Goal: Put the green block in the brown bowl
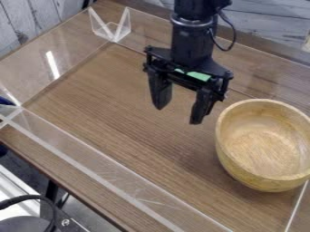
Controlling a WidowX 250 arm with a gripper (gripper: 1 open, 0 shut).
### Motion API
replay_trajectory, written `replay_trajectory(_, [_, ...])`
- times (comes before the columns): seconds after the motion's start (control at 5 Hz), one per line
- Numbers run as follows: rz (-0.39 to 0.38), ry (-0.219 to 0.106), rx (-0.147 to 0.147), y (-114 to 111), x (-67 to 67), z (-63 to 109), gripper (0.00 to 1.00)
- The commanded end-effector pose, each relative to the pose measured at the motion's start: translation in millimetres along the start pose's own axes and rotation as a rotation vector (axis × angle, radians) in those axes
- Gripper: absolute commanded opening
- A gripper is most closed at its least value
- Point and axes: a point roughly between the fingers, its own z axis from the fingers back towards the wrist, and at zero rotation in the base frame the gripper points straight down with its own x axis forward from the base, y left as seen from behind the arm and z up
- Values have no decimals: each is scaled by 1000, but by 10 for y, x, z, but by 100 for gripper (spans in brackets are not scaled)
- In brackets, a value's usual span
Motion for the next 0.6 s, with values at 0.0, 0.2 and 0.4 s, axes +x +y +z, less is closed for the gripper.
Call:
replay_trajectory(0.0, [1,-49,-6,17,90,117,100])
replay_trajectory(0.2, [-4,-36,-4,22,87,83,100])
replay_trajectory(0.4, [-9,-29,-4,33,92,67,100])
